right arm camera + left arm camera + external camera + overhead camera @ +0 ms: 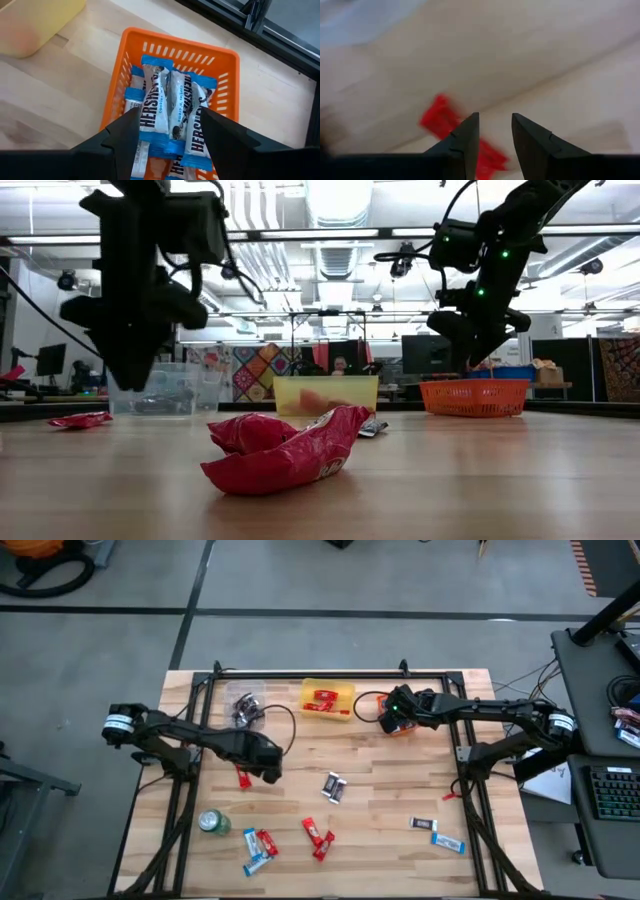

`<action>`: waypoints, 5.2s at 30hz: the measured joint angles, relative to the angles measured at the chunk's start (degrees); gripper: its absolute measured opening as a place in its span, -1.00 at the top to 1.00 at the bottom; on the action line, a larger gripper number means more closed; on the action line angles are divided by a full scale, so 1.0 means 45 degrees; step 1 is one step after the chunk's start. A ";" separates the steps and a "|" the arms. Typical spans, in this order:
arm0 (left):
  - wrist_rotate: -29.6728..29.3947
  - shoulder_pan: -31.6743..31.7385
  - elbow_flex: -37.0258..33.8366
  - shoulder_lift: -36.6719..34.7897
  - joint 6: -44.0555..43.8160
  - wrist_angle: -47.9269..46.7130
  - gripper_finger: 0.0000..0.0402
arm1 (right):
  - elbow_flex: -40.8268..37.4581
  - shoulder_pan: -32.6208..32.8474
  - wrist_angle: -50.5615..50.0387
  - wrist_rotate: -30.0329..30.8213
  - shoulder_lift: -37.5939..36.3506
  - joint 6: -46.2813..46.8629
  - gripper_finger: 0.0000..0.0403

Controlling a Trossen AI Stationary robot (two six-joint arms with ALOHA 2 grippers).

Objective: Sort candy
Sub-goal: Put the red chocolate bar into the yellow bin, then put the brown chocolate bar into the transparent bin

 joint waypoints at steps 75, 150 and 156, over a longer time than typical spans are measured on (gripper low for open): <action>-0.0400 0.3767 0.7188 0.3817 1.9150 0.5350 1.00 | 0.0007 0.0471 0.0337 -0.0996 0.0010 -0.0163 0.00; 0.0073 -0.0075 0.1211 -0.2171 1.2657 0.8227 0.47 | 0.0005 0.6887 0.3109 -0.4235 -0.0054 -0.7304 0.00; -0.1949 -0.1533 -0.0148 -0.2453 1.0564 0.9114 0.47 | 0.0005 0.7033 0.5042 -0.4324 0.1532 -0.8336 0.00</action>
